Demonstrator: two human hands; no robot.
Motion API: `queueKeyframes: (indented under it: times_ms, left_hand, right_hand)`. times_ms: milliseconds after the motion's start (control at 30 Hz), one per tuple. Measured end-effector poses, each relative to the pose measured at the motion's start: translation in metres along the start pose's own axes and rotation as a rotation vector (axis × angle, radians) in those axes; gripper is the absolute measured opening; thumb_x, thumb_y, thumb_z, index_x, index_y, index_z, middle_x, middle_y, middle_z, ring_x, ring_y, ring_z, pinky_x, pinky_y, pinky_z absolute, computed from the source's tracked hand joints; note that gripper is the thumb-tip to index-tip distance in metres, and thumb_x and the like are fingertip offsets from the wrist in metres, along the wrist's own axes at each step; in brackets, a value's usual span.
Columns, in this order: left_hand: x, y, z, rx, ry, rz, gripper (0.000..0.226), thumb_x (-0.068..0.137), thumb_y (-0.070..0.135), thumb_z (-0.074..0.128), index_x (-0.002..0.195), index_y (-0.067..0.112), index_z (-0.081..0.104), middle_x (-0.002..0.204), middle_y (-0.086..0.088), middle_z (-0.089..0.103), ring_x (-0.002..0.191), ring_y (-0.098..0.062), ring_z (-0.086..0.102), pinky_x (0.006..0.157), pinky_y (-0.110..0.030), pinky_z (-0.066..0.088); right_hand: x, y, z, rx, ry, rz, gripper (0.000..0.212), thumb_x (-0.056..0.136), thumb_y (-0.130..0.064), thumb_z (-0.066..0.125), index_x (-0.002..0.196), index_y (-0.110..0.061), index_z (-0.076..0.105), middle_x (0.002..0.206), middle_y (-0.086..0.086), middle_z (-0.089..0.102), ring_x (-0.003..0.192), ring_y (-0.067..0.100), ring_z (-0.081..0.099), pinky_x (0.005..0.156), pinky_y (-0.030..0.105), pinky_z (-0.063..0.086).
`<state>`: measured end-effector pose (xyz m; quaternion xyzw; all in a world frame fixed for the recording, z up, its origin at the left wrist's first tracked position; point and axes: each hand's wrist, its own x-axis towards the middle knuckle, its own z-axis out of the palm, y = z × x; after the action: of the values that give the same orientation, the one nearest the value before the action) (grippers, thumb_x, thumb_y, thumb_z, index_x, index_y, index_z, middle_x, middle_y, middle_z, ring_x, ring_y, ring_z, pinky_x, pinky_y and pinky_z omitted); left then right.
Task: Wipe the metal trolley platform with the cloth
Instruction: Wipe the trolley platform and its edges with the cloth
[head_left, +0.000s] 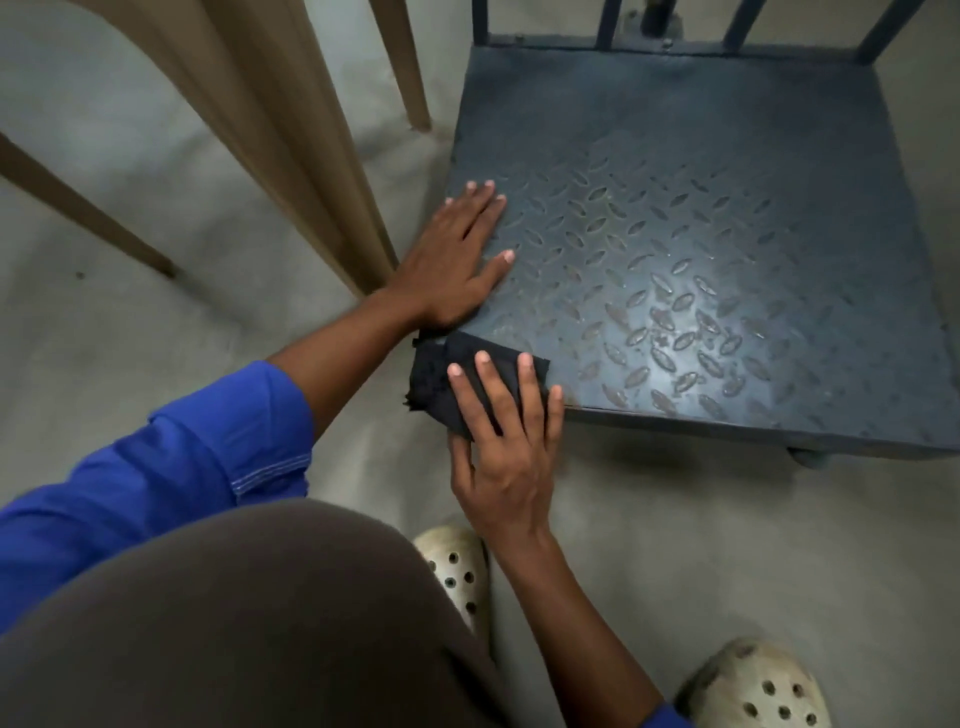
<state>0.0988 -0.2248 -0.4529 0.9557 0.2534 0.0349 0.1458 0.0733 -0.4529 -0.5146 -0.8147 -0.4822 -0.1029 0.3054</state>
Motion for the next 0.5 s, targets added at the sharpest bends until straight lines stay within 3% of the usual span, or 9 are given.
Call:
queueKeyframes:
  times_ms: [233, 400, 500]
  left_hand:
    - [0.010, 0.014, 0.002, 0.020, 0.013, -0.091, 0.076, 0.109, 0.058, 0.020, 0.168, 0.013, 0.006, 0.176, -0.010, -0.002, 0.162, -0.024, -0.007, 0.132, -0.041, -0.004]
    - [-0.016, 0.018, 0.008, -0.039, 0.074, -0.081, 0.071, 0.111, 0.052, 0.024, 0.168, 0.011, 0.012, 0.176, -0.008, 0.005, 0.163, -0.021, -0.002, 0.132, -0.038, -0.001]
    - [-0.031, 0.018, 0.015, -0.067, 0.098, -0.080, 0.068, 0.111, 0.049, 0.025, 0.167, 0.010, 0.016, 0.176, -0.007, 0.009, 0.163, -0.019, 0.000, 0.131, -0.034, -0.003]
  right_hand:
    - [0.013, 0.017, -0.016, 0.003, -0.086, -0.157, 0.052, 0.103, -0.029, 0.055, 0.154, -0.027, 0.049, 0.164, -0.003, 0.040, 0.157, 0.026, 0.027, 0.125, 0.050, 0.025]
    - [0.010, 0.034, -0.025, -0.040, 0.005, -0.023, 0.053, 0.102, -0.040, 0.057, 0.151, -0.020, 0.053, 0.161, 0.000, 0.045, 0.155, 0.029, 0.031, 0.123, 0.056, 0.027]
    - [0.007, 0.016, -0.020, -0.037, -0.019, 0.021, 0.057, 0.105, -0.046, 0.045, 0.154, -0.017, 0.048, 0.164, 0.002, 0.040, 0.157, 0.029, 0.027, 0.125, 0.056, 0.021]
